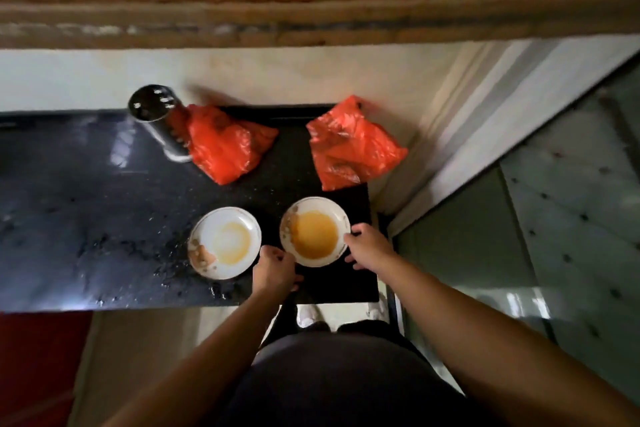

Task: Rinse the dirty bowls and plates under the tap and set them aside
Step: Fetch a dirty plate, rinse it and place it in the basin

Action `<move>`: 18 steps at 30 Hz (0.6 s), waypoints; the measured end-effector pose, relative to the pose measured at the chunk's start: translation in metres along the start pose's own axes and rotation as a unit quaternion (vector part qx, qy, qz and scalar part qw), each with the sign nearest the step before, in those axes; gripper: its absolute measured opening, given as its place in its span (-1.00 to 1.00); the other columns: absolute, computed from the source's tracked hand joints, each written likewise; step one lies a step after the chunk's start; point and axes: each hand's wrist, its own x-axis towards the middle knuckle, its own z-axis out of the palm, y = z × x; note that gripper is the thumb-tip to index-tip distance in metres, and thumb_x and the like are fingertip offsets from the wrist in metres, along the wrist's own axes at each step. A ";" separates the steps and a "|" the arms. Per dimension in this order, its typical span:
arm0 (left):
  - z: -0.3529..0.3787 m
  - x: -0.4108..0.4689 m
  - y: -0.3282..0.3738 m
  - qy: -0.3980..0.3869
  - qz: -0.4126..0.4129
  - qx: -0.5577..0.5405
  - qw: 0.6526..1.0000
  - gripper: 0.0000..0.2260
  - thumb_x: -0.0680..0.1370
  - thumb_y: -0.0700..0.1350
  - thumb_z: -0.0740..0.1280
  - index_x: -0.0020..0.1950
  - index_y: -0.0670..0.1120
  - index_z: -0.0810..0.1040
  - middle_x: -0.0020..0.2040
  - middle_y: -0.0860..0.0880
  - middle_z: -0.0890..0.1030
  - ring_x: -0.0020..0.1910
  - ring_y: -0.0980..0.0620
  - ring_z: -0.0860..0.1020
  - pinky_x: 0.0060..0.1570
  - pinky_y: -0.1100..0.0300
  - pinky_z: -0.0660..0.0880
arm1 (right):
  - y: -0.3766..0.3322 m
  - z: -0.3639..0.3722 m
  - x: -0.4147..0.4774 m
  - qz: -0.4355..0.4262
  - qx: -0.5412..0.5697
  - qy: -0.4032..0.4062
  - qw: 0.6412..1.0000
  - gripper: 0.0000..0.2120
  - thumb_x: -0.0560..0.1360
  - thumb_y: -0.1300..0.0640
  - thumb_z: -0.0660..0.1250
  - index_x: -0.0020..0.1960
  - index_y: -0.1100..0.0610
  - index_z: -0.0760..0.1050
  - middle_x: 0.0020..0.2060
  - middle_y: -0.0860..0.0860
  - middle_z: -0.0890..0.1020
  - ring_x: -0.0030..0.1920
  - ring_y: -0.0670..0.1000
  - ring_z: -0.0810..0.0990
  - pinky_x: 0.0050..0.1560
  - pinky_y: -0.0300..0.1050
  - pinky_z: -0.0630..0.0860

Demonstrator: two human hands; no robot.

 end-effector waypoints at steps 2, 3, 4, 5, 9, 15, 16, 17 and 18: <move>0.006 -0.002 0.001 0.031 -0.014 -0.027 0.999 -0.87 0.65 -0.17 0.32 0.16 -0.13 0.43 0.04 -0.20 0.65 -0.22 -0.20 0.77 -0.18 -0.11 0.74 | -0.003 -0.003 0.009 -0.006 -0.043 -0.036 0.998 -0.65 0.62 0.02 0.24 0.39 0.04 0.39 -0.16 -0.06 0.62 -0.19 0.01 0.74 -0.17 0.02 0.71; 0.009 -0.004 0.000 0.034 -0.021 -0.039 0.998 -0.86 0.65 -0.17 0.34 0.17 -0.12 0.43 0.06 -0.19 0.65 -0.24 -0.20 0.77 -0.23 -0.07 0.73 | -0.004 -0.005 0.013 -0.007 -0.063 -0.050 0.997 -0.65 0.63 0.02 0.24 0.39 0.05 0.38 -0.16 -0.06 0.62 -0.20 0.00 0.74 -0.18 0.01 0.70; 0.012 -0.005 -0.001 0.033 -0.022 -0.049 0.998 -0.84 0.66 -0.17 0.35 0.19 -0.10 0.43 0.07 -0.18 0.66 -0.26 -0.18 0.77 -0.28 -0.02 0.73 | -0.004 -0.006 0.016 -0.007 -0.077 -0.063 0.995 -0.67 0.64 0.03 0.24 0.37 0.05 0.36 -0.15 -0.06 0.62 -0.22 -0.01 0.74 -0.20 -0.01 0.69; 0.017 -0.006 -0.002 0.028 -0.020 -0.057 0.998 -0.83 0.66 -0.17 0.35 0.21 -0.08 0.43 0.08 -0.15 0.66 -0.27 -0.16 0.78 -0.30 0.01 0.72 | -0.004 -0.007 0.020 -0.006 -0.084 -0.076 0.994 -0.70 0.64 0.06 0.23 0.35 0.05 0.35 -0.12 -0.05 0.62 -0.24 -0.02 0.74 -0.21 -0.03 0.69; 0.035 -0.012 -0.010 0.046 -0.015 -0.148 0.988 -0.80 0.65 -0.23 0.36 0.24 -0.07 0.44 0.06 -0.10 0.63 -0.23 -0.22 0.78 -0.13 -0.16 0.73 | -0.005 -0.013 0.026 -0.001 -0.074 -0.128 0.989 -0.83 0.65 0.18 0.20 0.21 0.03 0.29 0.07 0.06 0.61 -0.22 0.00 0.75 -0.15 -0.02 0.68; 0.043 -0.036 -0.030 0.081 -0.012 -0.241 0.967 -0.80 0.64 -0.19 0.37 0.23 -0.03 0.47 0.06 -0.22 0.70 -0.22 -0.19 0.78 -0.20 -0.05 0.72 | -0.007 -0.018 0.016 -0.063 -0.105 -0.154 0.980 -0.85 0.63 0.20 0.21 0.18 0.05 0.37 -0.06 0.02 0.67 -0.27 -0.04 0.75 -0.31 -0.16 0.64; 0.041 -0.041 -0.034 0.087 -0.010 -0.254 0.963 -0.80 0.64 -0.18 0.37 0.25 -0.04 0.47 0.03 -0.22 0.71 -0.21 -0.18 0.78 -0.18 -0.07 0.73 | -0.010 -0.016 0.011 -0.073 -0.109 -0.160 0.978 -0.88 0.63 0.20 0.21 0.13 0.02 0.37 -0.05 0.02 0.66 -0.27 -0.04 0.76 -0.30 -0.16 0.64; 0.039 -0.046 -0.038 0.094 -0.008 -0.267 0.959 -0.79 0.64 -0.18 0.36 0.26 -0.05 0.48 0.01 -0.22 0.73 -0.21 -0.17 0.78 -0.16 -0.09 0.73 | -0.013 -0.014 0.006 -0.084 -0.113 -0.167 0.976 -0.88 0.63 0.20 0.21 0.08 -0.01 0.37 -0.03 0.02 0.66 -0.26 -0.03 0.76 -0.29 -0.15 0.64; 0.035 -0.053 -0.043 0.103 -0.006 -0.278 0.955 -0.79 0.65 -0.18 0.36 0.27 -0.06 0.48 -0.02 -0.21 0.74 -0.20 -0.16 0.78 -0.16 -0.08 0.73 | -0.017 -0.010 0.001 -0.093 -0.117 -0.175 0.973 -0.88 0.63 0.20 0.21 0.05 -0.02 0.37 -0.03 0.02 0.66 -0.26 -0.02 0.76 -0.28 -0.13 0.65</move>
